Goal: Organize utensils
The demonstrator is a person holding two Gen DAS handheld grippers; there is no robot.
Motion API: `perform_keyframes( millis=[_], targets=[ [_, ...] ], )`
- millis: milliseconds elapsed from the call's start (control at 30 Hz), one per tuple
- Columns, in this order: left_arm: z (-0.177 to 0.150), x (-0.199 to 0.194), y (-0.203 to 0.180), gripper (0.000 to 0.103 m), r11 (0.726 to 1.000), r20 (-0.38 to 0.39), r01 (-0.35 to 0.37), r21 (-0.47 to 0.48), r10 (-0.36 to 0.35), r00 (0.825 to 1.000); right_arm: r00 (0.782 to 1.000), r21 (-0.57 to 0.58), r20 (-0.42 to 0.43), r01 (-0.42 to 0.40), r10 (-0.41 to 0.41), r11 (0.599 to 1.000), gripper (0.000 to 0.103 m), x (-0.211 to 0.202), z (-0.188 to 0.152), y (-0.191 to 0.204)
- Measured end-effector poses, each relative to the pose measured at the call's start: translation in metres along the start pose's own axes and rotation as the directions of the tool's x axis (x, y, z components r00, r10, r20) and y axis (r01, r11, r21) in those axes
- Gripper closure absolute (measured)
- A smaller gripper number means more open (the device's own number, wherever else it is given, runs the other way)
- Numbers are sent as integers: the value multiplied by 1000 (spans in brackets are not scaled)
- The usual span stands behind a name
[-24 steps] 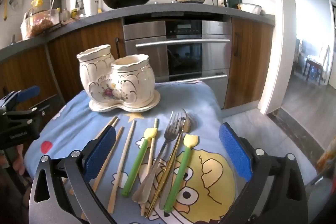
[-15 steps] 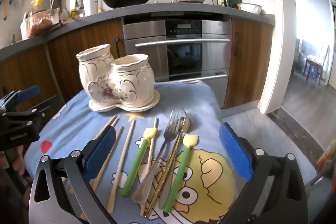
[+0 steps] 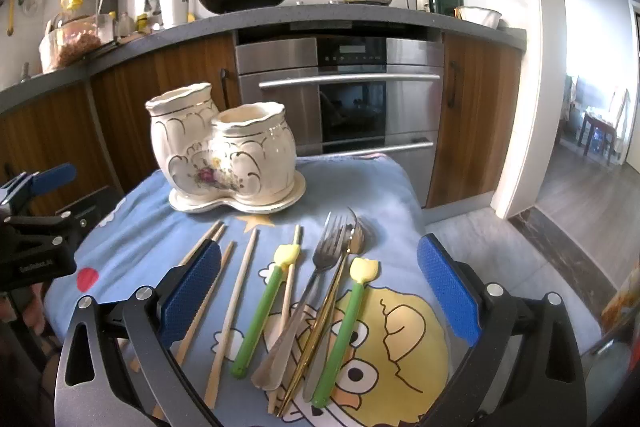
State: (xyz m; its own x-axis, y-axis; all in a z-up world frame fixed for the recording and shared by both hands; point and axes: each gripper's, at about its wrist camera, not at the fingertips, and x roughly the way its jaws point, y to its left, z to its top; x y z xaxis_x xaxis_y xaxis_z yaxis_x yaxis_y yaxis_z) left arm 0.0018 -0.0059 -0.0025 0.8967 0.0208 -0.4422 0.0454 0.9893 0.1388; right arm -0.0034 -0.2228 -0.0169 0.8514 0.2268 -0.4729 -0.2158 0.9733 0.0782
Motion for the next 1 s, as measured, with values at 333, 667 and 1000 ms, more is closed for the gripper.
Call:
perform_keyframes(
  millis=[333, 667, 1000],
  targets=[
    [-2, 1, 2, 5, 1000, 0, -3, -3, 3, 1000, 1000, 4, -1, 2, -2, 1000, 5, 3, -3, 0],
    [-3, 1, 3, 5, 1000, -1, -2, -5, 2, 1000, 1000, 3, -3, 2, -2, 1000, 5, 3, -2, 1],
    [-2, 2, 3, 5, 1000, -2, -1, -7, 1, 1000, 1000, 0, -3, 3, -3, 1000, 5, 4, -2, 1]
  ],
)
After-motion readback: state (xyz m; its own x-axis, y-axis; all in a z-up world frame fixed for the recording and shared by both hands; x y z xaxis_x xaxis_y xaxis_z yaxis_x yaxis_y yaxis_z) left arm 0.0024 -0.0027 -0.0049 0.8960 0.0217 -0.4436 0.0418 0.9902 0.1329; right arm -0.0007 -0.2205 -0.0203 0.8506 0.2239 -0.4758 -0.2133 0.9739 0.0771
